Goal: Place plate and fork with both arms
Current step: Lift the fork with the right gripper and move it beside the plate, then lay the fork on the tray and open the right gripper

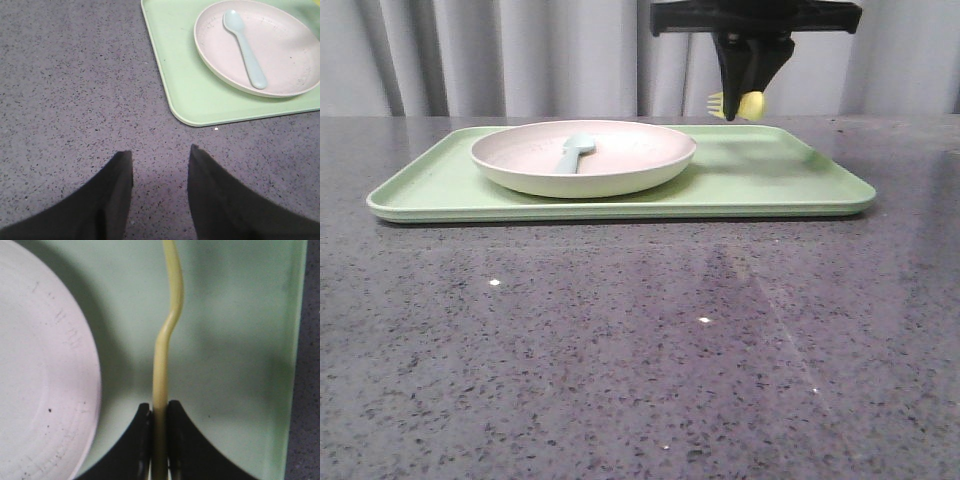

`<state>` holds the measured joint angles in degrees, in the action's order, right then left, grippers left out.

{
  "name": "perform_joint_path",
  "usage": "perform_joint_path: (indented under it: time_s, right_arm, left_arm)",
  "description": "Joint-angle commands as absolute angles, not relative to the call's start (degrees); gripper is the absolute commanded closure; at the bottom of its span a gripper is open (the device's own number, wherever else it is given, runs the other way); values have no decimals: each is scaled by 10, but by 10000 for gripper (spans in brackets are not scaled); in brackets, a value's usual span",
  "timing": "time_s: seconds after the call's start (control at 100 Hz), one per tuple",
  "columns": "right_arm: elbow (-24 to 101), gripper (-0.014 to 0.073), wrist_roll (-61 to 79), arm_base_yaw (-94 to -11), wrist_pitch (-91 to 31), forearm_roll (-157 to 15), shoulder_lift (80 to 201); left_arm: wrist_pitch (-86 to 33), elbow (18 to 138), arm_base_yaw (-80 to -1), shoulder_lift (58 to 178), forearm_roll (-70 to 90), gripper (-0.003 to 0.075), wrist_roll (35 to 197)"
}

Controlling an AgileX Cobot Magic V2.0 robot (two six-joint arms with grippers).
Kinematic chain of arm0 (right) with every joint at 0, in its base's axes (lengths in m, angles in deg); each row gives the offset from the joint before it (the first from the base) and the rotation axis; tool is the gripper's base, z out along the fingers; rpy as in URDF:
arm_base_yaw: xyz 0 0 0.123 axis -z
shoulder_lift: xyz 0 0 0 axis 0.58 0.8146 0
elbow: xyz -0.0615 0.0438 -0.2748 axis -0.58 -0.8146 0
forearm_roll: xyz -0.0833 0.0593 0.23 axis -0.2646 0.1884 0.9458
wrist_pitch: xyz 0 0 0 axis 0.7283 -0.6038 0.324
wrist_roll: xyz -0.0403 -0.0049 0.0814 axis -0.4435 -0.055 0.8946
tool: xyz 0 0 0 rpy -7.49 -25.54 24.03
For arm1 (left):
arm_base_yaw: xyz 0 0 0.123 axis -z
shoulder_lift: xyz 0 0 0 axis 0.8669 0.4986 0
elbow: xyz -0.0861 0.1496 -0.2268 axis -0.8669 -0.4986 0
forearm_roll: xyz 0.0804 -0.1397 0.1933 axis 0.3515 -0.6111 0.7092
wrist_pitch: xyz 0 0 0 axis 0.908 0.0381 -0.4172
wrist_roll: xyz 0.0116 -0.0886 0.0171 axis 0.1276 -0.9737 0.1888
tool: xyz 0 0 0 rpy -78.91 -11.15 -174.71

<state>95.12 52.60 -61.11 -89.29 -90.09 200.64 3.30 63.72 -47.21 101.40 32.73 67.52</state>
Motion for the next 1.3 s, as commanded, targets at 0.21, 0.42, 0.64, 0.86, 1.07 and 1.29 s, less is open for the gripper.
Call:
perform_joint_path:
  time_s: [0.21,0.42,0.64,0.86,1.07,1.29]
  right_arm:
    - [961,587,523,-609,-942,-898,2007]
    - [959,405,523,-609,-940,-893,2010]
    - [959,256,523,-609,-940,-893,2009]
    - [959,256,523,-609,-946,-893,1998]
    - [958,256,523,-610,-946,-893,1972]
    - [924,256,523,-611,-926,-893,1916]
  left_arm:
    - [-2,653,-467,1012,324,459,669]
    - [-2,653,-467,1012,324,459,669]
    - [-2,653,-467,1012,324,459,669]
    - [-2,653,-467,1012,324,459,669]
    - [-14,653,-467,1011,324,459,669]
    - [-21,653,-467,1011,326,460,669]
